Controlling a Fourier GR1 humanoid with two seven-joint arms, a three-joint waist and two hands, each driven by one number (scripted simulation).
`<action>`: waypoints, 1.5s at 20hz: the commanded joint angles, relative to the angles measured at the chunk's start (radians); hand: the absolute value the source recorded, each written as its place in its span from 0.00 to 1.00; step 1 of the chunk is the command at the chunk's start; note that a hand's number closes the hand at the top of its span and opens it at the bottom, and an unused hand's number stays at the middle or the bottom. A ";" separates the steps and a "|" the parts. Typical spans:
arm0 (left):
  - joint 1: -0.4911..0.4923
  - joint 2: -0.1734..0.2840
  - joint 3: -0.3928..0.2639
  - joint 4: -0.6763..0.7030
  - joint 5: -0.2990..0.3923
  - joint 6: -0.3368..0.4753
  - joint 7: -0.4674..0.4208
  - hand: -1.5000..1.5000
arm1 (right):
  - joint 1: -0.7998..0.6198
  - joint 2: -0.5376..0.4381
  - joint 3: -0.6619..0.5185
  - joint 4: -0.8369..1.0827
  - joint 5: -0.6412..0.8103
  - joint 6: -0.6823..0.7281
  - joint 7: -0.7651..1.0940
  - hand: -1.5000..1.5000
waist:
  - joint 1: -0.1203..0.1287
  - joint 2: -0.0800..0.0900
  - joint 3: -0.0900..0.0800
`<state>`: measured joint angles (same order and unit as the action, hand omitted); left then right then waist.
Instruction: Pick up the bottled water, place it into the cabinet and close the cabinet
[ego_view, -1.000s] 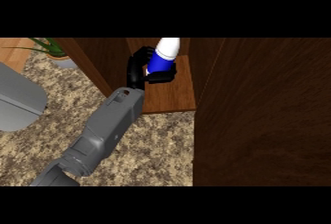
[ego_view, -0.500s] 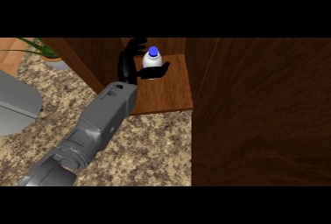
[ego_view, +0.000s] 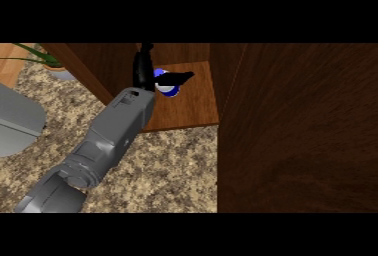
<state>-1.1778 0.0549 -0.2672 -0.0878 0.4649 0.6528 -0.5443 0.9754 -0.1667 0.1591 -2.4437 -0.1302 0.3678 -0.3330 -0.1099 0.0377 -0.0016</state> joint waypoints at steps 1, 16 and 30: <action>-0.034 -0.006 0.021 -0.033 0.014 -0.082 -0.024 0.00 | 0.001 0.001 -0.011 -0.017 -0.059 0.003 0.017 0.00 | 0.013 -0.003 0.000; 0.022 -0.041 0.104 -0.135 0.059 -0.314 -0.153 0.00 | 0.031 0.042 0.087 -0.134 -0.015 -0.036 0.138 0.00 | 0.082 -0.032 0.000; 0.367 -0.055 -0.127 -0.597 0.168 -0.378 -0.081 0.00 | 0.045 0.032 0.072 -0.153 -0.027 -0.049 0.147 0.00 | 0.111 -0.053 0.001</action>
<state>-0.9074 0.0006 -0.3308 -0.5466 0.6070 0.3222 -0.6513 0.9696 -0.1237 0.2348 -2.4617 -0.1242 0.3278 -0.2373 -0.0139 -0.0081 -0.0005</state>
